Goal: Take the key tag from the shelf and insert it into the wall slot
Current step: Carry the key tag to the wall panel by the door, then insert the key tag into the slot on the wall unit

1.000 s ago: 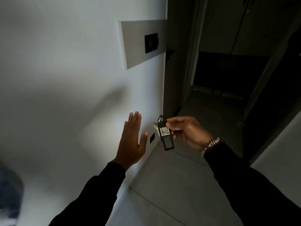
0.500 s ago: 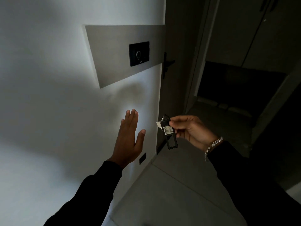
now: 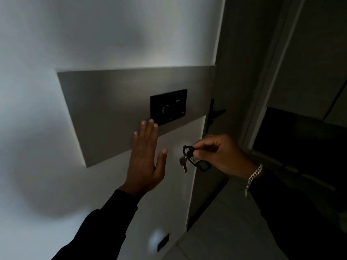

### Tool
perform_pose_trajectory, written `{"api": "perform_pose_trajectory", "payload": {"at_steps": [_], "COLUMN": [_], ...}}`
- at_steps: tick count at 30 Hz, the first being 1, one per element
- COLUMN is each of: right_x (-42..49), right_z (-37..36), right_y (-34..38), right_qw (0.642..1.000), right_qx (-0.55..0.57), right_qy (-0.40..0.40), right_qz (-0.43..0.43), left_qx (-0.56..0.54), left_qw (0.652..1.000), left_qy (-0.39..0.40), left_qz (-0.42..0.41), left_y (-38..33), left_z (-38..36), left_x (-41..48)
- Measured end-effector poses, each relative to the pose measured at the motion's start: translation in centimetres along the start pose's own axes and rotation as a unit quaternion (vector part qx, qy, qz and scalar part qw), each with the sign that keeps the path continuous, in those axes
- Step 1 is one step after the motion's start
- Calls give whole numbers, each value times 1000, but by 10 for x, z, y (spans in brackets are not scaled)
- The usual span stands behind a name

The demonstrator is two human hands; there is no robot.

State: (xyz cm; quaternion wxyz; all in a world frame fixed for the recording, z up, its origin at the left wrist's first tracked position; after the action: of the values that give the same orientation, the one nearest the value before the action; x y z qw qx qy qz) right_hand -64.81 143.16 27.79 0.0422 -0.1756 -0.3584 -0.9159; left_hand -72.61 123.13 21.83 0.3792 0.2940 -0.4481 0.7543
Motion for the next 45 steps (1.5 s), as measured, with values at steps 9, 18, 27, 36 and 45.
{"api": "perform_pose_trajectory", "payload": {"at_steps": [9, 18, 27, 36, 45], "right_x": [144, 217, 234, 224, 208], "right_z": [43, 54, 45, 37, 56], "right_y": [-15, -19, -20, -29, 13], "right_qw": [948, 930, 939, 955, 878], "right_qx": [150, 222, 233, 135, -90], "right_qy": [-119, -45, 18, -33, -90], "right_qz": [256, 289, 251, 263, 462], "left_qx": [270, 512, 546, 566, 577], "left_qw": [948, 827, 804, 793, 791], "left_qy": [-160, -231, -232, -222, -197], "left_qz": [-53, -31, -40, -35, -41], "left_y": [8, 12, 17, 20, 21], "left_z": [5, 6, 8, 8, 13], "left_x": [84, 114, 114, 114, 111]}}
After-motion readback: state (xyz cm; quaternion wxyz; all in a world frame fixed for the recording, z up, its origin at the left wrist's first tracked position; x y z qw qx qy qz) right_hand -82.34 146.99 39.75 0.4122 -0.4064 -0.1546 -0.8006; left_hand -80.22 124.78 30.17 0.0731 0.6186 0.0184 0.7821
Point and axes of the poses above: each hand's wrist, its own x-axis towards the middle knuckle, its own z-axis out of the back of the hand, y = z × x, the point moved 2 cm from there along x, towards the middle knuckle, and after that the axes turned 10 degrees about -x, right-handed, at the moved point
